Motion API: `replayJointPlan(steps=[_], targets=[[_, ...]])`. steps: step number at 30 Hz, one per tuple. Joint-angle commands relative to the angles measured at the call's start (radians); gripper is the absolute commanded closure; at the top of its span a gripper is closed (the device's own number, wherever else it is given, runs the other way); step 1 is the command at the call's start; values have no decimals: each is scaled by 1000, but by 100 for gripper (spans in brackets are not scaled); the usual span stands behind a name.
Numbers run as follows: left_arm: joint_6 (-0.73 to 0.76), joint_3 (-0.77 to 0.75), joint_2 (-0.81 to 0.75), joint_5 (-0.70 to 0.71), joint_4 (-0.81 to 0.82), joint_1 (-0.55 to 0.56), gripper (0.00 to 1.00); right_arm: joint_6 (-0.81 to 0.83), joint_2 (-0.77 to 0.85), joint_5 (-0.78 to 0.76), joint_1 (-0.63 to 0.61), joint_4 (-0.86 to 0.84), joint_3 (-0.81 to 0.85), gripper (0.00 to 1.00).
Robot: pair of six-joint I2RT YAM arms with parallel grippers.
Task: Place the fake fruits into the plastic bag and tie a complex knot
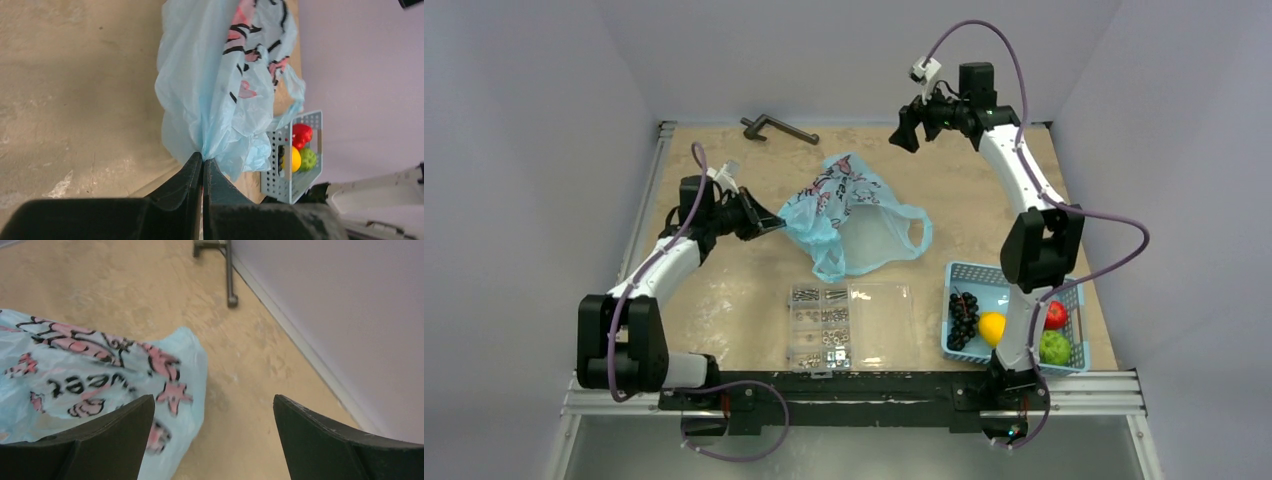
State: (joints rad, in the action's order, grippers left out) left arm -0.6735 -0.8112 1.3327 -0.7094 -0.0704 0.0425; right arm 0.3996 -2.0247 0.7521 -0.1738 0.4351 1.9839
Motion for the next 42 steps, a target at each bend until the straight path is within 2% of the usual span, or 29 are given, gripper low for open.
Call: replayJointPlan(steps=[1, 5, 7, 10, 16, 20, 25, 26, 27, 28, 29, 30, 33, 34, 37, 42], targets=[[-235, 38, 60, 146, 134, -8, 100, -65, 116, -192, -4, 252, 58, 10], [-280, 53, 93, 158, 154, -10, 100, -52, 257, -128, -106, 355, -194, 13], [-288, 50, 98, 157, 135, -10, 100, -124, 324, -102, -159, 291, -378, 13], [-299, 44, 99, 156, 120, -10, 100, -212, 353, -82, -221, 192, -522, 12], [-328, 56, 98, 152, 153, -10, 100, -319, 257, -149, -352, 90, -608, 11], [-335, 67, 102, 139, 187, -9, 100, -429, 241, -146, -393, -88, -687, 9], [-352, 91, 103, 115, 222, -10, 100, -563, 109, -114, -406, -168, -642, 12], [-354, 93, 105, 110, 225, -10, 100, -584, 94, -105, -406, -188, -638, 16], [-353, 93, 106, 105, 225, -11, 100, -595, 83, -91, -407, -199, -635, 26], [-350, 93, 105, 102, 222, -14, 100, -594, 77, -77, -406, -187, -628, 44], [-338, 88, 102, 96, 213, -21, 100, -565, 76, -61, -405, -155, -615, 57], [-317, 78, 100, 92, 198, -30, 100, -517, 84, -65, -400, -91, -602, 70], [-175, 12, 80, 124, 42, -82, 100, -332, 152, -117, -354, 95, -614, 96], [-104, -16, 74, 150, -18, -94, 100, -274, 188, -141, -328, 151, -625, 100], [108, -87, 88, 197, -148, -122, 100, -97, 245, -230, -257, 299, -645, 100], [279, -176, 161, 187, -240, -145, 100, 99, 296, -398, -192, 391, -678, 100]])
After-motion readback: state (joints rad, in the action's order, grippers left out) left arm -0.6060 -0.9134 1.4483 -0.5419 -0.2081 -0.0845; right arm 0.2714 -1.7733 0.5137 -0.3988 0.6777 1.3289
